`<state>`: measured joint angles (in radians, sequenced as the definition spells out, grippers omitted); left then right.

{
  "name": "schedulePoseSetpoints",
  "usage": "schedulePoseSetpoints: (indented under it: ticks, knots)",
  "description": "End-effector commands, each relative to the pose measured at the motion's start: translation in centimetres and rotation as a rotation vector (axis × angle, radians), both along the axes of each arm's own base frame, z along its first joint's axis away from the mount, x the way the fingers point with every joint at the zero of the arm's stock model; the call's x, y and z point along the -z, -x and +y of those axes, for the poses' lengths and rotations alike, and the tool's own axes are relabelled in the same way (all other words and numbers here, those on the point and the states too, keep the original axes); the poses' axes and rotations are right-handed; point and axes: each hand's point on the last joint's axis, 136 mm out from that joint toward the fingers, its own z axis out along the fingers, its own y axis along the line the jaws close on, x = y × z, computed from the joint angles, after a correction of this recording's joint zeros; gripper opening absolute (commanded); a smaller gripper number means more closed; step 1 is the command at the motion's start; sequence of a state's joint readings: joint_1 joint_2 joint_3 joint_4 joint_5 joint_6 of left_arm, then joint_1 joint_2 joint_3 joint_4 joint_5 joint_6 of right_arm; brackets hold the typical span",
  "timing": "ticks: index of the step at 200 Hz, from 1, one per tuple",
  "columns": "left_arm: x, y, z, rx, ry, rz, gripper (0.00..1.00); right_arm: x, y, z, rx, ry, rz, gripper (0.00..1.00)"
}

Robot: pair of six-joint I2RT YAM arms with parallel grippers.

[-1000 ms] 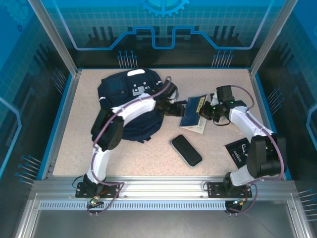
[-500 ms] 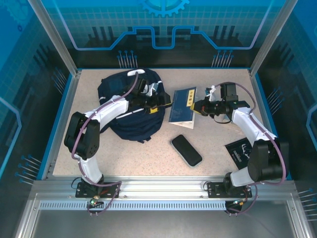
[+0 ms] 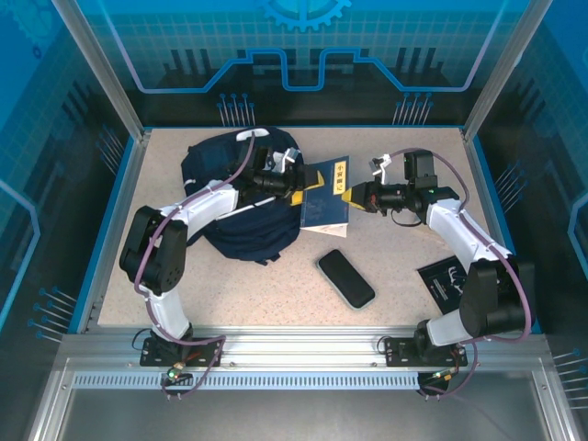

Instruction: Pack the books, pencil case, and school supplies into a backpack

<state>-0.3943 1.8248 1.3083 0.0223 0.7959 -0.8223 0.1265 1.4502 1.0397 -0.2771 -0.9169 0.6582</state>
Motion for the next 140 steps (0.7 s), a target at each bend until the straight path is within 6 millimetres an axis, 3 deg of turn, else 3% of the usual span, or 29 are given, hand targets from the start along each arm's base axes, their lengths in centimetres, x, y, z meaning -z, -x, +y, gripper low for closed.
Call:
schedulePoseSetpoints:
  ticks: [1,9,19,36,63,82,107,114,118,140]
  knots:
    - [-0.7,0.5,-0.1,0.035,0.043,-0.013,0.58,-1.7,0.3,0.7,-0.037,-0.025,-0.045,0.00]
    - [-1.1,0.6,0.0,0.031,0.042,-0.023,0.45,-1.4,0.3,0.5,-0.028,-0.010,-0.037,0.01]
    - [-1.3,0.5,0.3,0.014,0.031,-0.027,0.29,-1.2,0.4,0.4,-0.024,0.009,-0.039,0.10]
    - [-1.8,0.6,0.9,-0.020,-0.002,-0.039,0.16,-0.4,0.3,-0.7,0.041,0.102,-0.035,0.28]
    - [-3.0,0.4,2.2,-0.093,-0.043,-0.078,0.13,1.1,0.2,-2.9,0.177,0.237,-0.007,0.64]
    - [-3.9,-0.3,3.5,-0.179,-0.054,-0.090,0.13,1.2,0.2,-3.1,0.237,0.203,0.009,0.78]
    - [-5.9,-1.4,5.1,-0.312,-0.046,-0.135,0.12,0.6,0.0,-2.0,0.292,0.094,0.013,0.89]
    - [-6.5,-1.7,5.5,-0.350,-0.038,-0.143,0.12,-0.3,-0.2,-1.4,0.300,0.056,-0.003,0.91]
    - [-6.8,-1.9,5.7,-0.372,-0.030,-0.148,0.12,0.5,0.1,-1.2,0.304,0.045,0.021,0.91]
    - [-8.6,-3.0,7.0,-0.503,0.034,-0.161,0.13,-0.9,0.0,0.9,0.328,-0.055,0.026,0.93]
